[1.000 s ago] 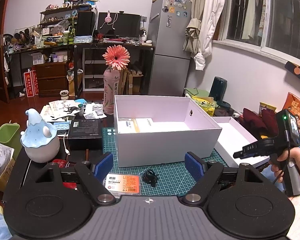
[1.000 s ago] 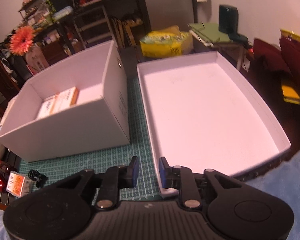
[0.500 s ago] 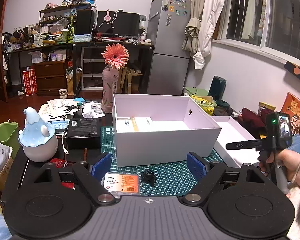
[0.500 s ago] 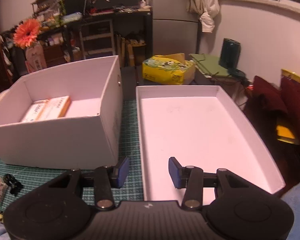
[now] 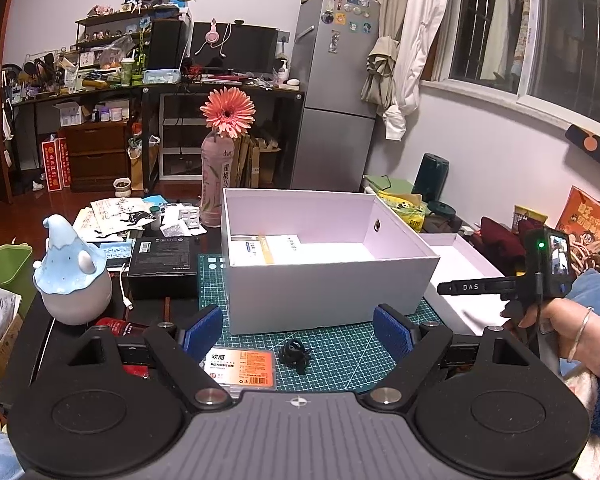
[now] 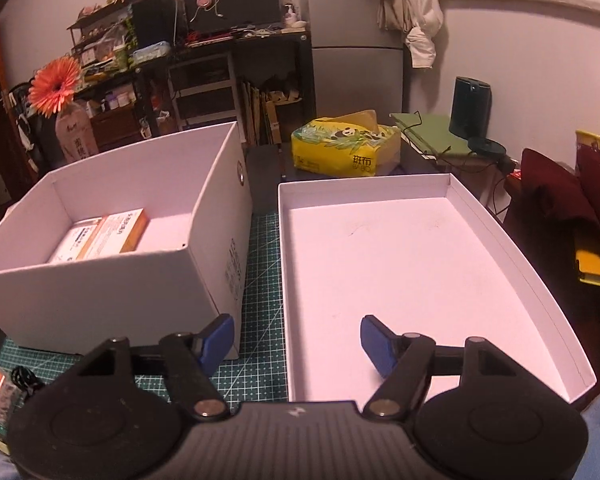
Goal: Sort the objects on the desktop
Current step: 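Open the right gripper and reposition it along the lid rim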
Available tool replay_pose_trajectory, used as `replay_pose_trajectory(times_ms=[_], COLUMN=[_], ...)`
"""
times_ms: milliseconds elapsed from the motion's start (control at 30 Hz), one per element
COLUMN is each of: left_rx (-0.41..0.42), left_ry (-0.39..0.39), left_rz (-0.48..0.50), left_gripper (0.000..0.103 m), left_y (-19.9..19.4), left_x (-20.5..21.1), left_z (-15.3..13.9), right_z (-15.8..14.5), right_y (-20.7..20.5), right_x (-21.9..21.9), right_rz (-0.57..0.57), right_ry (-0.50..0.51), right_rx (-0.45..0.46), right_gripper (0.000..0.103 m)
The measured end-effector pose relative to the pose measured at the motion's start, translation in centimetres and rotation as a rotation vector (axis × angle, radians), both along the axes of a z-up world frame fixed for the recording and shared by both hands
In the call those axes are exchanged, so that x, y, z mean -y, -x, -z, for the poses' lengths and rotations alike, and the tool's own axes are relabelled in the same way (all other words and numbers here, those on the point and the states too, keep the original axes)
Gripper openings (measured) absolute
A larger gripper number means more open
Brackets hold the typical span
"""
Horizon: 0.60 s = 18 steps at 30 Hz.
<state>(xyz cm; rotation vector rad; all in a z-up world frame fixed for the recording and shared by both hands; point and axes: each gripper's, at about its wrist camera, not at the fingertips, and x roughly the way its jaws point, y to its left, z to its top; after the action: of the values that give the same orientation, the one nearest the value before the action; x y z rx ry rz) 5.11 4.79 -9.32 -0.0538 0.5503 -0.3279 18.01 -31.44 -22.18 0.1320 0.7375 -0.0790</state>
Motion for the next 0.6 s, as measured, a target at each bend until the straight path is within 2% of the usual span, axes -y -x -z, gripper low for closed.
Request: replay_pose_trajectory(times_ms=[67, 233, 267, 333, 433, 500, 600], left_rx=[0.001, 0.001, 0.001, 0.0, -0.002, -0.004, -0.008], left_ry=[0.002, 0.003, 0.003, 0.003, 0.003, 0.002, 0.0], left_rz=[-0.001, -0.002, -0.002, -0.002, -0.003, -0.003, -0.003], left_gripper=[0.083, 0.083, 0.083, 0.083, 0.083, 0.083, 0.083], left_y=[0.3, 0.4, 0.4, 0.4, 0.4, 0.4, 0.3], left_x=[0.1, 0.2, 0.2, 0.2, 0.3, 0.3, 0.3], left_z=[0.0, -0.1, -0.1, -0.1, -0.1, -0.1, -0.1], right_z=[0.0, 0.5, 0.6, 0.8, 1.2, 1.5, 1.8], right_y=[-0.3, -0.8, -1.0, -1.2, -1.7, -2.0, -2.5], right_x=[-0.1, -0.1, -0.1, -0.2, -0.3, -0.4, -0.5], right_rz=[-0.003, -0.015, -0.02, -0.031, -0.049, -0.056, -0.066], right_ry=[0.018, 0.048, 0.053, 0.062, 0.058, 0.057, 0.05], right_rx=[-0.002, -0.012, -0.015, -0.016, -0.026, -0.037, -0.035], right_gripper=[0.073, 0.071, 0.067, 0.047, 0.036, 0.025, 0.022])
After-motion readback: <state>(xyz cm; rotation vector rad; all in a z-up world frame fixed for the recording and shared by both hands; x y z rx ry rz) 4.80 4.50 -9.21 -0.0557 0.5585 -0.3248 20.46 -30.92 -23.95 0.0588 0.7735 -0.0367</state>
